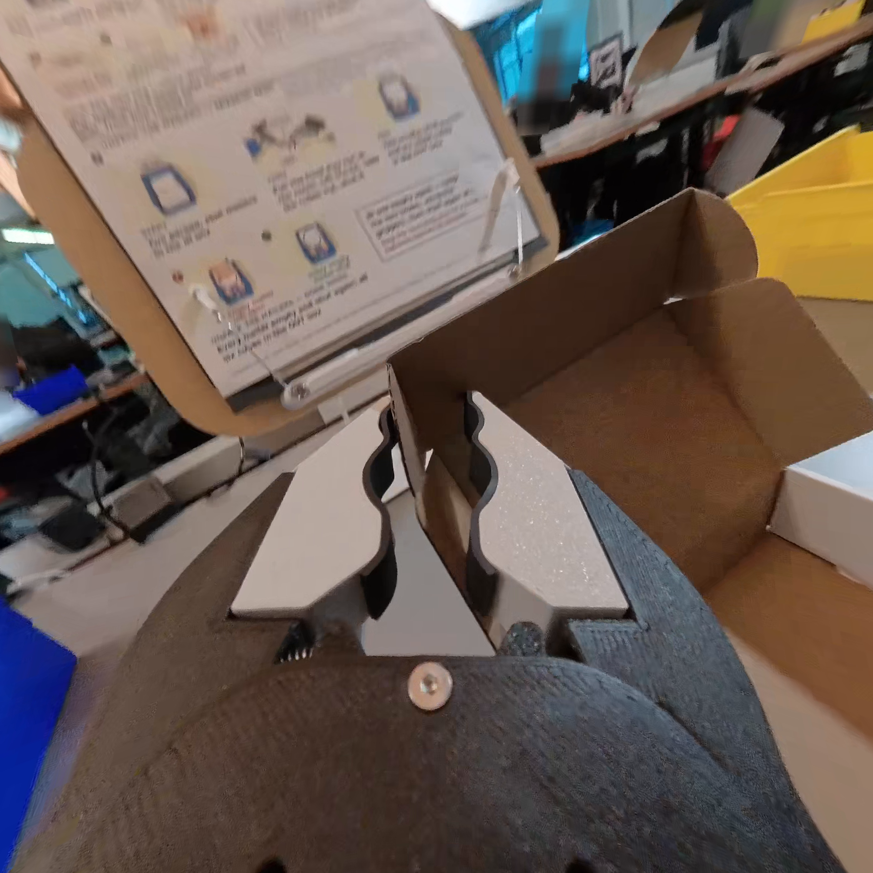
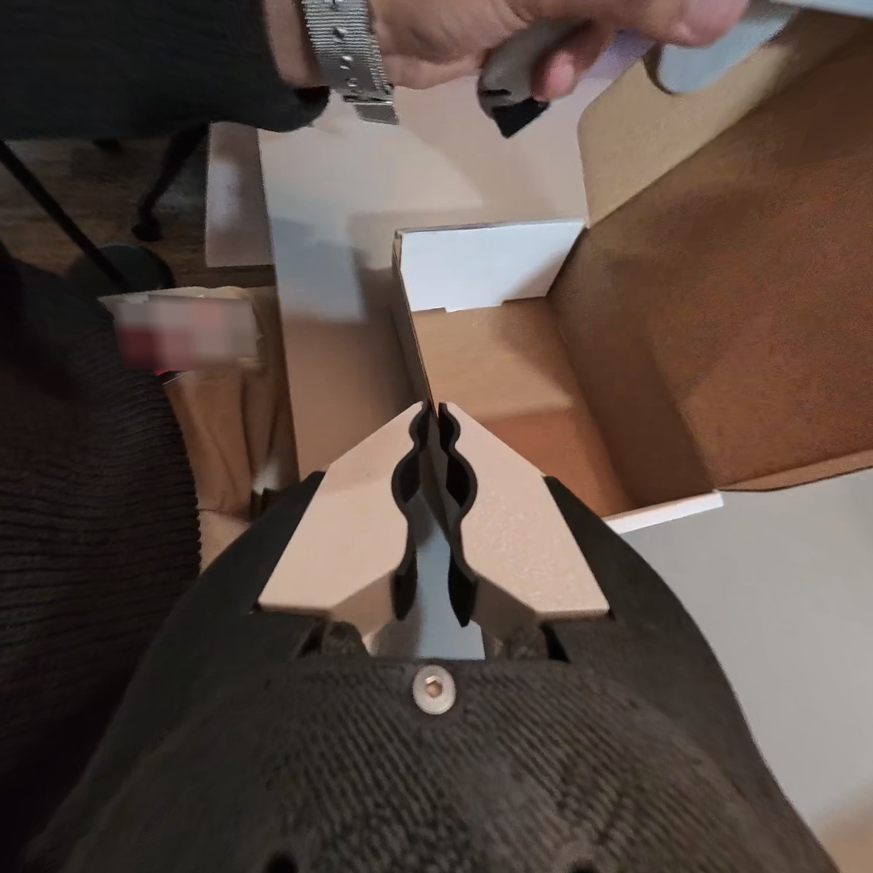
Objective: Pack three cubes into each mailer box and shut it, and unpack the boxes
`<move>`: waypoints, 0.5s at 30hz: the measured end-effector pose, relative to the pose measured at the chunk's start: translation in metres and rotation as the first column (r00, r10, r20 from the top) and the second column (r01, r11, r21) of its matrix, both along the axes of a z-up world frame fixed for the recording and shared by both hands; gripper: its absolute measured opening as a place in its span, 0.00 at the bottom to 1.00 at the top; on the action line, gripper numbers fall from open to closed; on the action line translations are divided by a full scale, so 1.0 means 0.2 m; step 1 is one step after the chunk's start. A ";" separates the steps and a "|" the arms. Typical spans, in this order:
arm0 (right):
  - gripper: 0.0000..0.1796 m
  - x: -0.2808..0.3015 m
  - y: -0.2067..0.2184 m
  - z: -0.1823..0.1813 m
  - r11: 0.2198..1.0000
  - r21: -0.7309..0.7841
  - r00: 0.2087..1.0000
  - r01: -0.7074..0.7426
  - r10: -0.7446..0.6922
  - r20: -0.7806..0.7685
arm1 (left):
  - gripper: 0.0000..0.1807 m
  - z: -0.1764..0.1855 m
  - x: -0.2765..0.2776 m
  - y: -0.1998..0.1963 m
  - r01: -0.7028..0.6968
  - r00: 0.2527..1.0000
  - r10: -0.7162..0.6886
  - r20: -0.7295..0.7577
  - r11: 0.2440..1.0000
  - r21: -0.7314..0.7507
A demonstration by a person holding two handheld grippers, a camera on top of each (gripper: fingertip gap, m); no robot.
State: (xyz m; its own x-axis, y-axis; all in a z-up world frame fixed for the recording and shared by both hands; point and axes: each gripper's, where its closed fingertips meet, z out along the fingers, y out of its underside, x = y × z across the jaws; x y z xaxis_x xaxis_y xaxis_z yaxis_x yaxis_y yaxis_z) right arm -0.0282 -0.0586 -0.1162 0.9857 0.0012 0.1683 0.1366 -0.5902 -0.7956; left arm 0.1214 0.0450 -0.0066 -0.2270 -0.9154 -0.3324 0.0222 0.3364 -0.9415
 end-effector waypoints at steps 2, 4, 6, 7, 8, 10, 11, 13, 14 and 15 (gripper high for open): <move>0.01 -0.04 -0.02 0.00 0.999 -0.001 0.999 -0.052 0.052 -0.012 | 0.16 -0.07 0.03 0.05 -0.031 0.997 0.026 -0.074 0.998 -0.060; 0.01 -0.08 -0.03 0.00 0.995 0.003 0.994 -0.104 0.104 -0.041 | 0.20 -0.14 0.05 0.10 -0.049 0.988 0.027 -0.153 0.989 -0.140; 0.01 -0.11 -0.05 0.00 0.990 0.008 0.987 -0.142 0.142 -0.080 | 0.23 -0.23 0.06 0.14 -0.073 0.968 0.028 -0.248 0.982 -0.172; 0.02 -0.12 -0.05 0.00 0.988 0.010 0.984 -0.156 0.156 -0.091 | 0.25 -0.28 0.06 0.15 -0.081 0.956 0.028 -0.291 0.982 -0.171; 0.01 -0.13 -0.06 0.00 0.987 0.012 0.982 -0.163 0.163 -0.097 | 0.27 -0.32 0.06 0.16 -0.087 0.943 0.029 -0.330 0.983 -0.164; 0.01 -0.13 -0.06 0.00 0.986 0.016 0.980 -0.168 0.168 -0.105 | 0.29 -0.40 0.06 0.17 -0.098 0.915 0.030 -0.402 0.984 -0.148; 0.01 -0.13 -0.06 0.00 0.985 0.019 0.980 -0.169 0.170 -0.106 | 0.30 -0.43 0.06 0.17 -0.104 0.899 0.032 -0.436 0.984 -0.142; 0.02 -0.14 -0.06 0.00 0.985 0.023 0.980 -0.170 0.172 -0.105 | 0.31 -0.47 0.06 0.18 -0.108 0.879 0.026 -0.476 0.983 -0.145; 0.02 -0.13 -0.06 0.01 0.985 0.025 0.980 -0.171 0.172 -0.103 | 0.31 -0.48 0.06 0.18 -0.106 0.873 0.020 -0.488 0.983 -0.149; 0.02 -0.13 -0.06 0.01 0.985 0.027 0.980 -0.170 0.172 -0.099 | 0.32 -0.48 0.06 0.18 -0.100 0.872 0.011 -0.490 0.983 -0.156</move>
State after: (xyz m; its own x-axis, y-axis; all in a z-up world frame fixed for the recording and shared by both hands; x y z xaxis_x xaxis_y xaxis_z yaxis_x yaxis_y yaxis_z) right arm -0.0550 -0.0698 -0.1150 0.9831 0.1694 0.0694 0.1527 -0.5501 -0.8210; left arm 0.1324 0.0806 -0.1026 -0.2659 -0.9635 -0.0310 -0.4659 0.1566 -0.8709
